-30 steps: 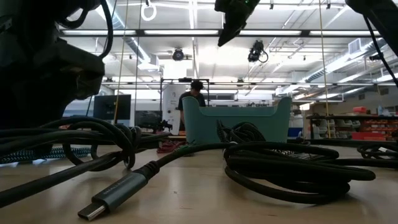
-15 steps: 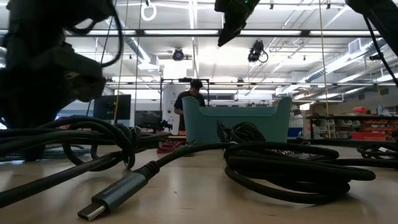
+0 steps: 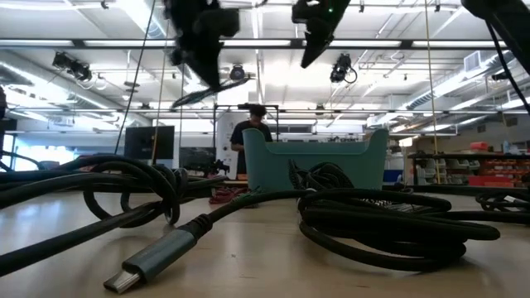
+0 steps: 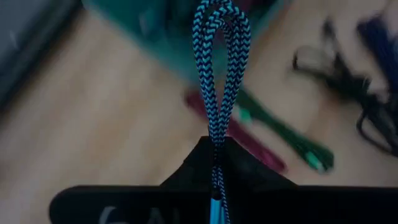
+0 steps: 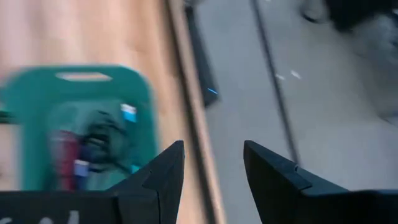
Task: Pick and place USB-C Cables
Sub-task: Put the blue charger cable into the green bin
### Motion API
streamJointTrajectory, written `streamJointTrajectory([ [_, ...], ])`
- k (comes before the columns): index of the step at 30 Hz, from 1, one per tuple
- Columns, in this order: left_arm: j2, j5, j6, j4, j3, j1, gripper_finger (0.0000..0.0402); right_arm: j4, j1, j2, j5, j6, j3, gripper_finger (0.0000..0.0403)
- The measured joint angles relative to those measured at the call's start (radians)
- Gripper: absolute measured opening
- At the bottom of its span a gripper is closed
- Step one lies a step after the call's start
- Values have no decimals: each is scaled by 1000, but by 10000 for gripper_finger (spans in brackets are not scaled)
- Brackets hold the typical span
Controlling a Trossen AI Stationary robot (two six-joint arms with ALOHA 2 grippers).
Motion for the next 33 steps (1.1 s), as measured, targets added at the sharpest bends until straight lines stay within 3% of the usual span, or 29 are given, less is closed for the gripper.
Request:
streamJointTrajectory([
  [4, 5, 2, 214, 11, 113, 149, 17, 3, -54, -31, 83, 15, 0, 172],
  [11, 52, 42, 440, 26, 260, 296, 17, 72, -221, -123, -7, 144, 0, 171],
  [17, 189, 123, 581, 47, 387, 319, 16, 85, -320, -185, -156, 237, 1, 171],
  [23, 418, 265, 727, 43, 568, 304, 16, 85, -338, -205, -171, 264, 1, 171],
  [33, 774, 359, 871, -67, 929, 283, 16, 83, -330, -204, -199, 291, 1, 171],
])
